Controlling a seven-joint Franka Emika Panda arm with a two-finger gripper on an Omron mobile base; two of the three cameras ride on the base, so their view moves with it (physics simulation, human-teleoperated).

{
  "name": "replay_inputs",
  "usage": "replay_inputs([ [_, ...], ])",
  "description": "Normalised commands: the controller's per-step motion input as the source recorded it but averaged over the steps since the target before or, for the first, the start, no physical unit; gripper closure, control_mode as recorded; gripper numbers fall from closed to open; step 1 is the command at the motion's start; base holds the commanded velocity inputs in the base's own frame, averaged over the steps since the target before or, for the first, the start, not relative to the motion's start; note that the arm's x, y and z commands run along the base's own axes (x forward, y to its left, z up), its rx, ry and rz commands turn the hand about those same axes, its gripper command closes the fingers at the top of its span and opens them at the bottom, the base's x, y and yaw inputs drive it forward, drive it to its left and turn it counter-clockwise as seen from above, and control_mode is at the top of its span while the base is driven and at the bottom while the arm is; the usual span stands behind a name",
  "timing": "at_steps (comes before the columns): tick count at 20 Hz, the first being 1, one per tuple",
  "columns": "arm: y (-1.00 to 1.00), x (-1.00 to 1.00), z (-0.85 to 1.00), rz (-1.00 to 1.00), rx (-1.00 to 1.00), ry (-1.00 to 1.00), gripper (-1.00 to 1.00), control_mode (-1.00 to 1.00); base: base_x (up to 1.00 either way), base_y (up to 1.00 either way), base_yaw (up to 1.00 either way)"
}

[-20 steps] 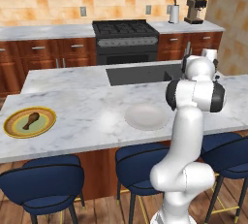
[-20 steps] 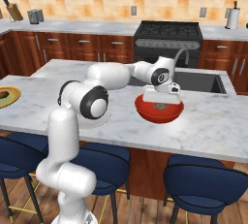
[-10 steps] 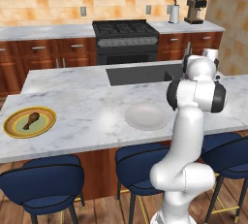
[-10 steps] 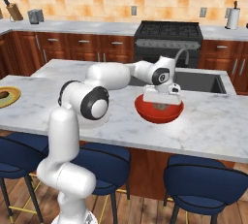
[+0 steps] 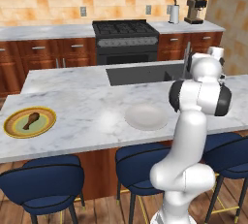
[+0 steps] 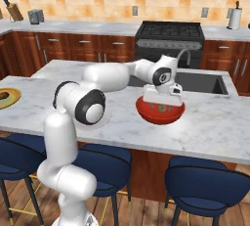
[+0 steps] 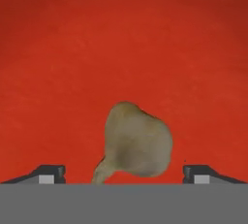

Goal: Pick the chicken drumstick and garlic from their plates and place them in the bowl. Then put the bowl in the fridge.

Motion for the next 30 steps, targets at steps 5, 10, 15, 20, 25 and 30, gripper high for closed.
replay_inputs([
  [5, 0.29, -0.36, 0.44, -0.01, 0.0, -0.12, -1.0, -1.0, 0.0, 0.0, 0.0],
  [10, 0.37, -0.71, 0.27, 0.0, -0.03, -0.13, -1.0, -1.0, 0.0, 0.0, 0.0],
  [15, 0.56, -0.59, 0.1, 0.0, -0.14, -0.07, -1.0, -1.0, 0.0, 0.0, 0.0],
  [20, 0.76, -0.41, 0.0, 0.0, -0.19, -0.02, -1.0, -1.0, 0.0, 0.0, 0.0],
  [25, 0.73, -0.25, 0.02, 0.0, -0.06, 0.0, -1.0, -1.0, 0.0, 0.0, 0.0],
  [30, 0.61, -0.18, 0.03, -0.04, 0.02, 0.0, -1.0, -1.0, 0.0, 0.0, 0.0],
])
